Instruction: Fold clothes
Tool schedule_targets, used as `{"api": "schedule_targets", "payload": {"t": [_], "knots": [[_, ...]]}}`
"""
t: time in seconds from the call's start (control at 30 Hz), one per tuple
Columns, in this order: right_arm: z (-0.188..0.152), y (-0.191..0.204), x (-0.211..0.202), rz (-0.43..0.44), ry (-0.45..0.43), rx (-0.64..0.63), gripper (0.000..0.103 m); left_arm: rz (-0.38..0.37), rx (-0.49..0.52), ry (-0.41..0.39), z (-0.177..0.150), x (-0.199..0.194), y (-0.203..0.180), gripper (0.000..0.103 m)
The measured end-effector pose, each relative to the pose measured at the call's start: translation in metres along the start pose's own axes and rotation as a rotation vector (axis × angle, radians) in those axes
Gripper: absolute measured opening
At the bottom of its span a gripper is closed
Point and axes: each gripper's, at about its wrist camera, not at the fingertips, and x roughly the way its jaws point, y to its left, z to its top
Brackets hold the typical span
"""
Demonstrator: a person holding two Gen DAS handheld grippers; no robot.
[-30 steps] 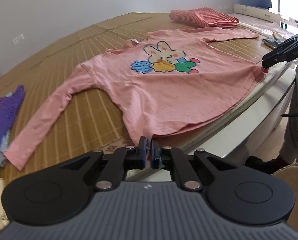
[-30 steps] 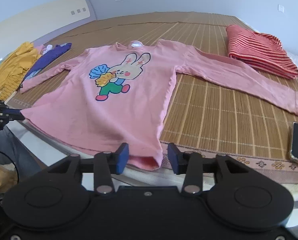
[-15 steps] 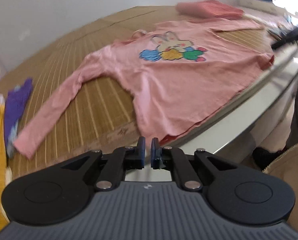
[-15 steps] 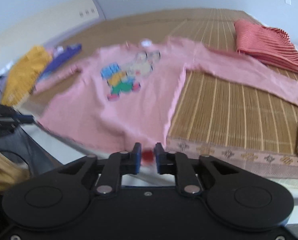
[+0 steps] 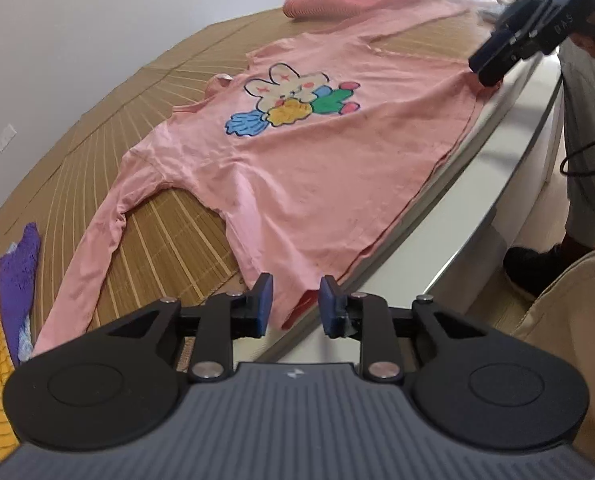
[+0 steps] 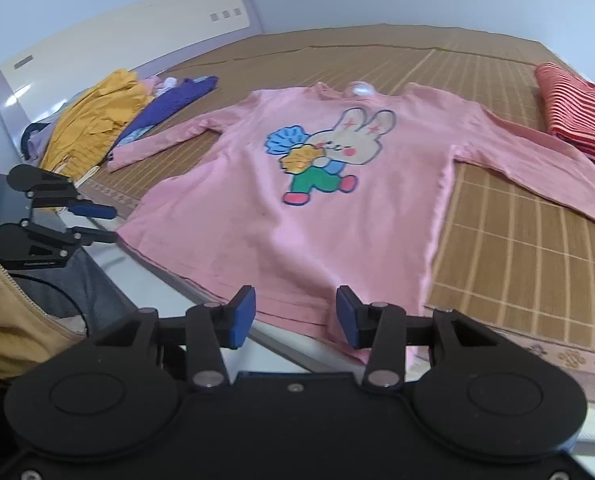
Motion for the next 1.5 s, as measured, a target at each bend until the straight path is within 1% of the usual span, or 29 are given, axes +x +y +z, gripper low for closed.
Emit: {"api": "schedule_targets", "payload": {"t": [0.07, 0.13, 0.17, 0.23, 0.33, 0.4, 0.5, 0.53, 0.6, 0.63, 0.7, 0.8, 0.87, 0.93, 1.0, 1.07, 1.1, 1.2, 1.3, 1.37, 1.5], "knots": [[0.001, 0.002, 0.003, 0.005, 0.005, -0.006, 0.047, 0.024, 0.037, 0.021, -0.001, 0.006, -0.003, 0.030], [0.001, 0.003, 0.003, 0.007, 0.007, -0.007, 0.047, 0.046, 0.054, 0.030, -0.003, 0.009, -0.004, 0.030], [0.001, 0.003, 0.003, 0.007, 0.008, -0.007, 0.048, 0.058, 0.051, 0.025, -0.003, 0.010, -0.003, 0.030], [0.001, 0.001, 0.003, -0.003, 0.008, 0.000, 0.048, 0.082, 0.024, -0.010, -0.001, 0.007, 0.001, 0.030], [-0.001, -0.002, 0.002, -0.015, 0.013, 0.007, 0.048, 0.077, -0.003, -0.032, 0.001, 0.003, 0.007, 0.030], [-0.001, -0.003, 0.003, -0.018, 0.016, 0.011, 0.048, 0.098, 0.021, -0.011, 0.000, 0.008, 0.006, 0.030], [-0.001, -0.005, 0.004, -0.020, 0.015, 0.016, 0.048, 0.086, 0.070, 0.003, 0.000, 0.015, -0.002, 0.030], [-0.001, -0.005, 0.004, -0.019, 0.016, 0.016, 0.048, 0.080, 0.087, 0.003, 0.000, 0.017, -0.005, 0.030], [-0.002, -0.006, 0.004, -0.023, 0.014, 0.016, 0.048, 0.082, 0.105, -0.030, 0.003, 0.020, -0.010, 0.029], [-0.002, -0.006, 0.004, -0.024, 0.012, 0.018, 0.048, 0.079, 0.109, -0.035, 0.004, 0.022, -0.012, 0.028], [-0.002, -0.008, 0.004, -0.028, 0.001, 0.028, 0.049, 0.095, 0.111, -0.054, 0.007, 0.023, -0.015, 0.008], [-0.002, -0.013, 0.003, -0.054, -0.002, 0.044, 0.050, 0.161, 0.104, -0.066, 0.007, 0.016, -0.013, 0.005], [-0.002, -0.017, 0.004, -0.075, 0.000, 0.055, 0.050, 0.189, 0.051, -0.081, 0.005, 0.006, -0.002, 0.004], [-0.003, -0.023, 0.005, -0.111, 0.012, 0.076, 0.050, 0.186, -0.010, -0.094, 0.003, -0.006, 0.007, 0.004], [-0.004, -0.029, 0.008, -0.171, 0.031, 0.092, 0.050, 0.171, -0.061, -0.091, -0.001, -0.014, 0.011, 0.004], [-0.006, -0.034, 0.009, -0.210, 0.046, 0.097, 0.050, 0.143, -0.080, -0.067, -0.005, -0.013, 0.008, 0.004], [-0.007, -0.035, 0.009, -0.210, 0.047, 0.098, 0.050, 0.125, -0.084, -0.052, -0.007, -0.012, 0.006, 0.004], [-0.006, -0.035, 0.002, -0.209, 0.036, 0.083, 0.050, 0.101, -0.064, -0.013, -0.012, -0.003, -0.001, 0.004], [-0.003, -0.035, -0.006, -0.201, 0.004, 0.086, 0.051, 0.094, -0.076, -0.008, -0.016, -0.005, 0.001, 0.005], [-0.002, -0.036, -0.008, -0.176, -0.019, 0.095, 0.051, 0.090, -0.084, -0.004, -0.018, -0.006, 0.002, 0.005], [0.004, -0.032, -0.001, -0.146, -0.036, 0.086, 0.051, 0.082, -0.100, 0.003, -0.022, -0.008, 0.004, 0.005]]}}
